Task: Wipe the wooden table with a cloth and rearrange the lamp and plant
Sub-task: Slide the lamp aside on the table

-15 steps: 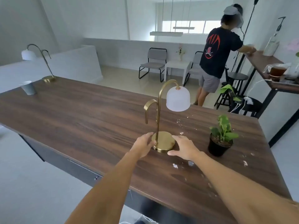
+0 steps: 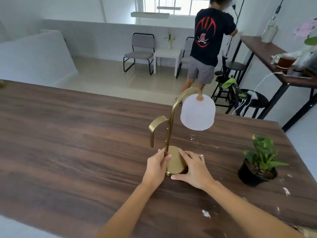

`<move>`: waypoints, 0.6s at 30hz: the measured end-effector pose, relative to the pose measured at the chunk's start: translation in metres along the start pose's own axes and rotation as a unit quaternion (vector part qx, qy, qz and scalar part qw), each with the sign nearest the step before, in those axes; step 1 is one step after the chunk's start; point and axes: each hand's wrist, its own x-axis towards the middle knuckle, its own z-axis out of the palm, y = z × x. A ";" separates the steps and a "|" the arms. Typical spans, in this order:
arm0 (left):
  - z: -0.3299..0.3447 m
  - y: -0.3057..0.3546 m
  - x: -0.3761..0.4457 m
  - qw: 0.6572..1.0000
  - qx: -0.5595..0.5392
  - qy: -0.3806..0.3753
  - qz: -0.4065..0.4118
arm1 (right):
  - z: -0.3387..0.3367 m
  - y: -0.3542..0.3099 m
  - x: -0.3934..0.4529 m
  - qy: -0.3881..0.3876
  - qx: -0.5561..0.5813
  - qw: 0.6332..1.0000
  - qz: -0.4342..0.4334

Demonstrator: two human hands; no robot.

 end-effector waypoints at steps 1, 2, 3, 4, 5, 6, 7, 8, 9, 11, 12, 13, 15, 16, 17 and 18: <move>-0.007 -0.004 0.013 1.000 -0.005 -0.002 0.001 | 0.002 -0.004 0.013 0.006 0.008 1.000 0.006; -0.015 -0.009 0.027 1.000 -0.005 -0.005 -0.001 | 0.003 -0.009 0.027 0.009 0.016 1.000 0.016; -0.023 -0.013 0.042 1.000 -0.001 -0.009 -0.001 | 0.004 -0.014 0.042 0.013 0.025 0.999 0.023; -0.032 -0.017 0.057 1.000 0.005 -0.012 0.000 | 0.004 -0.020 0.058 0.016 0.036 0.999 0.030; -0.040 -0.022 0.073 1.000 0.010 -0.017 0.000 | 0.005 -0.025 0.075 0.017 0.046 0.998 0.037; -0.047 -0.029 0.090 1.000 0.015 -0.022 -0.003 | 0.007 -0.029 0.091 0.019 0.054 0.997 0.044; -0.055 -0.035 0.107 0.999 0.020 -0.025 -0.008 | 0.009 -0.033 0.109 0.021 0.055 0.997 0.048; -0.062 -0.041 0.123 0.999 0.024 -0.027 -0.011 | 0.012 -0.036 0.126 0.025 0.053 0.997 0.051; -0.069 -0.047 0.139 0.999 0.028 -0.030 -0.016 | 0.015 -0.038 0.143 0.026 0.052 0.997 0.056; -0.083 -0.056 0.169 0.999 0.018 -0.033 -0.023 | 0.019 -0.042 0.176 0.029 0.054 0.996 0.067; -0.089 -0.060 0.182 0.999 0.013 -0.033 -0.021 | 0.021 -0.044 0.191 0.030 0.054 0.996 0.071; -0.094 -0.064 0.195 0.999 0.013 -0.032 -0.018 | 0.021 -0.045 0.206 0.031 0.053 0.995 0.075; -0.103 -0.073 0.219 0.999 0.009 -0.028 -0.014 | 0.023 -0.046 0.233 0.035 0.045 0.995 0.080; -0.107 -0.078 0.230 1.000 0.010 -0.024 -0.017 | 0.024 -0.046 0.245 0.036 0.040 0.995 0.081; -0.111 -0.084 0.241 0.999 0.013 -0.023 -0.022 | 0.025 -0.047 0.257 0.037 0.034 0.995 0.081; -0.115 -0.090 0.251 0.999 0.016 -0.025 -0.028 | 0.026 -0.047 0.267 0.038 0.031 0.995 0.083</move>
